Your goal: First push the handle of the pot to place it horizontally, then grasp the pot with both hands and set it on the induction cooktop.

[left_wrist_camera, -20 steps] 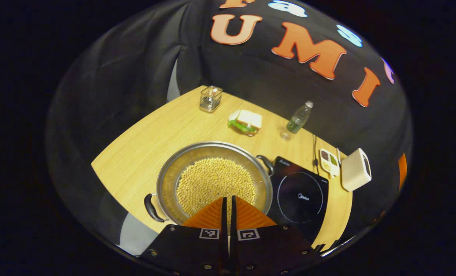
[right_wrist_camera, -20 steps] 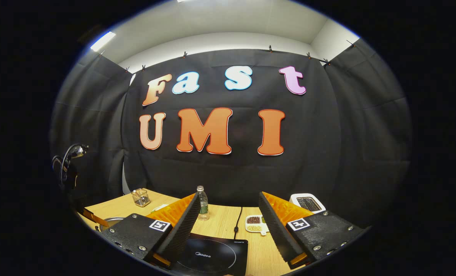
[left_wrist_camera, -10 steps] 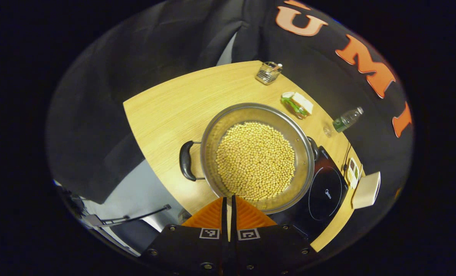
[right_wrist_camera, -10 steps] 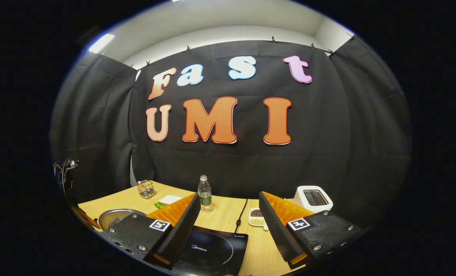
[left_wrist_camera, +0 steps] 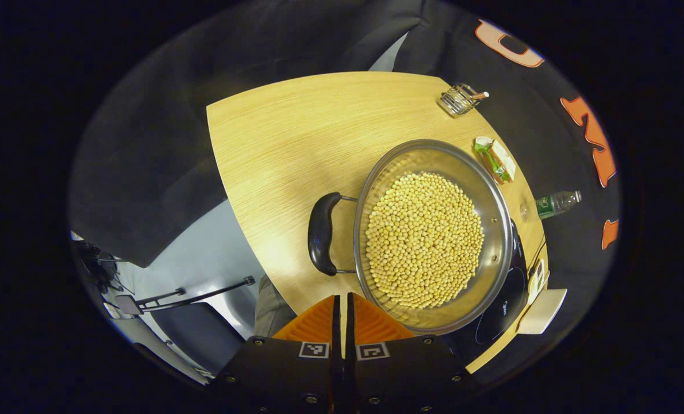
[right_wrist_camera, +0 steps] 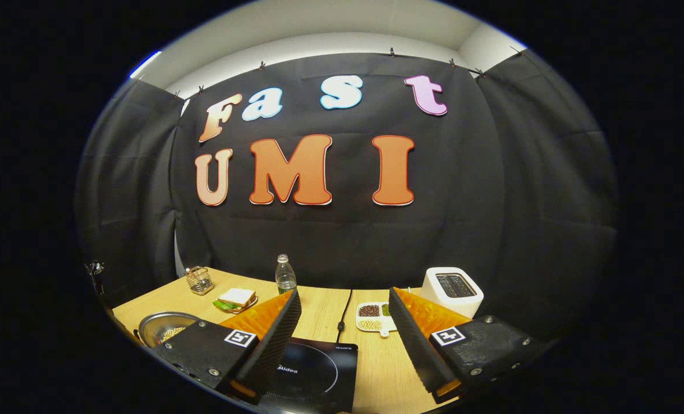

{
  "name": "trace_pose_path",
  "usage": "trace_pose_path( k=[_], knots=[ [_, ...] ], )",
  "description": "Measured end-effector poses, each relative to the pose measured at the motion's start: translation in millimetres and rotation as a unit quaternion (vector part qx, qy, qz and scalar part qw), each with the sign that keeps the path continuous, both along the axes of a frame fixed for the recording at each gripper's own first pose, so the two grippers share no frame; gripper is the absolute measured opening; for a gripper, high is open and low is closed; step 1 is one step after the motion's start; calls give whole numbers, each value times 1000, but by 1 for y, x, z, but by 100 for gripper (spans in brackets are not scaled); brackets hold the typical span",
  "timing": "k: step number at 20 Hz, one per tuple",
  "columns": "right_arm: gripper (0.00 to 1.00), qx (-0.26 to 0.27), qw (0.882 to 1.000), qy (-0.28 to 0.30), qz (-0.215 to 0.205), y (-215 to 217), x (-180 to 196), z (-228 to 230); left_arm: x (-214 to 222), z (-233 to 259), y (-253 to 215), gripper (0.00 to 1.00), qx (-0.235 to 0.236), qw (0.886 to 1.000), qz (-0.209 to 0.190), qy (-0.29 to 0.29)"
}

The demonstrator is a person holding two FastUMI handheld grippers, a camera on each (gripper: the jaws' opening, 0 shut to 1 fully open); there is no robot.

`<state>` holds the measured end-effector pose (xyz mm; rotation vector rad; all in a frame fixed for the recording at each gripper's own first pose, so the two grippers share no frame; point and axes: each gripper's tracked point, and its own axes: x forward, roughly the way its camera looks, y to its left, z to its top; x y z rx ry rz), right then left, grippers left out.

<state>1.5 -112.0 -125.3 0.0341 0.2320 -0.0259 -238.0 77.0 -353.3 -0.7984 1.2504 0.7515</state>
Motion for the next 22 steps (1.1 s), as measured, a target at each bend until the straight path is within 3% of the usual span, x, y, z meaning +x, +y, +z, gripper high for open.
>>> trace_pose_path(
  k=[9, 22],
  knots=[
    [95, -19, 997, 22, -67, 35, 0, 2, 0, -23, 26, 2, -49, 997, -43, 50],
    [95, -42, 997, 58, -43, 87, -6, -6, 30, -35, 99, 3, 1, 994, -99, 43]
  ],
)
